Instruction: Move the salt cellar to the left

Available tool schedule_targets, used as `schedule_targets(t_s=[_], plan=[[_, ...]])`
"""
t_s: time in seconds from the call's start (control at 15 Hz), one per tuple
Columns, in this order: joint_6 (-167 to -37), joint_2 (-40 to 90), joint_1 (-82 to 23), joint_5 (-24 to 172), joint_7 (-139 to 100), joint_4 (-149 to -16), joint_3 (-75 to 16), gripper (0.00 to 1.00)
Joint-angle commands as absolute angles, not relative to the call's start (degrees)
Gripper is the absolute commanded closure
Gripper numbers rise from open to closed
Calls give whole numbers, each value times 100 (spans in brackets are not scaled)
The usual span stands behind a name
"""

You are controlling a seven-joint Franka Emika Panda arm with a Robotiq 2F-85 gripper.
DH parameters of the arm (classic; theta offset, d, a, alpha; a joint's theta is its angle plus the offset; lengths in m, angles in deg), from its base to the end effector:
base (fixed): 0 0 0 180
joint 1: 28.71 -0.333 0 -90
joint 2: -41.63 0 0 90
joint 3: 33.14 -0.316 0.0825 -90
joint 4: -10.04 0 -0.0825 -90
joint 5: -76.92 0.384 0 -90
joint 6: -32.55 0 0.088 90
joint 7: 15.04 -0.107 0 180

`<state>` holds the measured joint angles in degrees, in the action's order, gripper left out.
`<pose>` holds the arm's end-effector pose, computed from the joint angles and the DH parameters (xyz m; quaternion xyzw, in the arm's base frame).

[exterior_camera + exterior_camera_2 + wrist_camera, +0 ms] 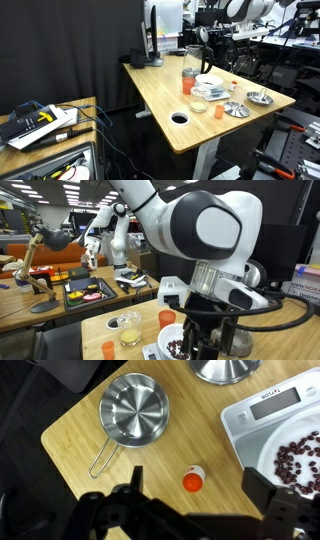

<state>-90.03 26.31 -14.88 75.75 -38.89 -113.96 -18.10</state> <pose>0.4635 -0.2572 0.2556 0.8890 -0.4336 -0.1429 0.0361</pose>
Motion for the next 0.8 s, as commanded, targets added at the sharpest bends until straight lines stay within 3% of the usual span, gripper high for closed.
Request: schedule_targets(t_s=[0.0,0.73], plan=[[-8987,2586,-1535,7645,-3850,-11361,-1770,0],[-9447,1277,-1466,8798,-4527,-10665,-1690,0]])
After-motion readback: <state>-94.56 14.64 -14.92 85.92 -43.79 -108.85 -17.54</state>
